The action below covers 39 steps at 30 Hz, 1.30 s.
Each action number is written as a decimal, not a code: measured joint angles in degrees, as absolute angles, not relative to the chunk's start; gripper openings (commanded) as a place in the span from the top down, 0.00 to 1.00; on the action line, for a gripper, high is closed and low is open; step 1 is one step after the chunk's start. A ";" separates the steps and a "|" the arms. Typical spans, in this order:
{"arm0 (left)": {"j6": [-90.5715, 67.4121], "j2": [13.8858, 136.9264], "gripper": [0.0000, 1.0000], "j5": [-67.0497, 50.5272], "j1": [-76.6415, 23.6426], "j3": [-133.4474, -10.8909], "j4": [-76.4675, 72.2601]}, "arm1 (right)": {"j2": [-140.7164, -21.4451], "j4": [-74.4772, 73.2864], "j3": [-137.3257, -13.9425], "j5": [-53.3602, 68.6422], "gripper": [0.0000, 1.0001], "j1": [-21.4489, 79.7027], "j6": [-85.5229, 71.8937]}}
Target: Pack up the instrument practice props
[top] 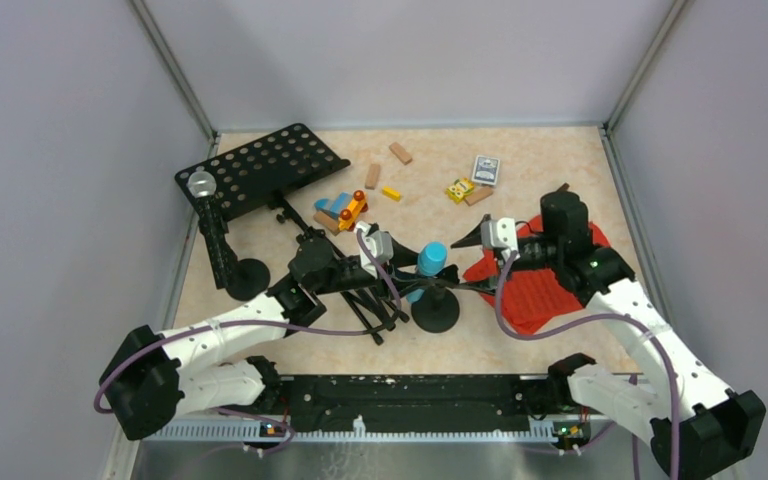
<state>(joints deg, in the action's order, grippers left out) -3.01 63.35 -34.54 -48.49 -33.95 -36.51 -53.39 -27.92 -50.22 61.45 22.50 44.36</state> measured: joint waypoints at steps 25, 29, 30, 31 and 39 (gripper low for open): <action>-3.09 63.61 1.00 -33.71 -48.49 -33.95 -36.71 | -56.95 -22.33 -46.06 56.42 1.00 26.87 40.21; -3.27 63.48 1.00 -32.25 -48.60 -33.93 -36.21 | -56.75 -21.41 -45.71 55.99 1.00 26.87 39.62; -3.25 63.20 1.00 -30.98 -48.71 -33.93 -35.64 | -56.73 -21.37 -45.65 55.88 1.00 26.89 39.38; -3.22 62.46 1.00 -29.15 -48.75 -33.76 -34.96 | -56.62 -21.08 -45.50 55.66 1.00 26.89 39.29; -3.05 51.59 1.00 -11.77 -48.36 -33.30 -29.19 | -54.39 -20.84 -44.84 50.61 1.00 26.89 35.83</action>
